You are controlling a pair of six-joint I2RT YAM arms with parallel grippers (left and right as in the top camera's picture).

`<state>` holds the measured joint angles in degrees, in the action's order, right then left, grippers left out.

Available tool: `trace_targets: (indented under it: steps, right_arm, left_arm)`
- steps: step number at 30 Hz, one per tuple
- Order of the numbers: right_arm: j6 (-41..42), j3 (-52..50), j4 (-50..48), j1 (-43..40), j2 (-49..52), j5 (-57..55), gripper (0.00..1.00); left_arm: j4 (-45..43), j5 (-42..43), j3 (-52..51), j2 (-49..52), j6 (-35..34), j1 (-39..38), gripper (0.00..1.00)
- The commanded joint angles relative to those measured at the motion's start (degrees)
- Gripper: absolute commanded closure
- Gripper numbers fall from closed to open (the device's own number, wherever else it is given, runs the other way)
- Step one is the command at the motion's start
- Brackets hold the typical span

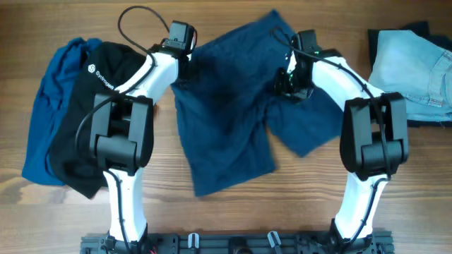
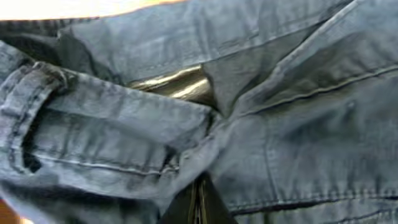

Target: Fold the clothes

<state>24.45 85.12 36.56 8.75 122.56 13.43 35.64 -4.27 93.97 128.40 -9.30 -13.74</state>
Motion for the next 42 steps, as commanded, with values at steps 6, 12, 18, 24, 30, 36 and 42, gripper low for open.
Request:
trace_targets:
  steps: [6,12,18,24,30,36,42]
  right_arm:
    - [-12.7,-1.2,-17.1,-3.5,2.7,-7.1,0.6]
    - [-13.9,-1.2,-27.3,-3.4,2.7,-7.7,0.6]
    - [-12.5,1.3,-22.9,-3.4,2.5,-3.3,0.46]
    - [-10.0,9.9,-0.6,-3.5,-2.6,-0.5,0.0]
    - [-4.2,11.6,15.4,-3.5,-14.7,0.8,0.0]
    - [-1.8,11.5,32.7,-3.5,-19.5,0.8,0.0]
    - [3.2,6.5,37.3,-3.5,-19.6,0.9,0.0]
  left_arm:
    - [12.4,-2.7,-2.1,2.1,-10.9,4.7,0.96]
    - [19.4,3.2,-2.1,2.1,-10.9,4.2,0.96]
    - [23.9,15.0,-2.1,2.1,-10.9,3.2,0.96]
    - [21.2,14.5,-2.1,2.1,-10.9,4.0,0.96]
    - [18.8,13.8,-2.1,2.1,-10.6,4.4,0.96]
    - [12.8,13.8,-2.1,2.1,-10.6,4.4,0.96]
    - [7.1,13.8,-2.1,2.1,-10.4,4.4,0.96]
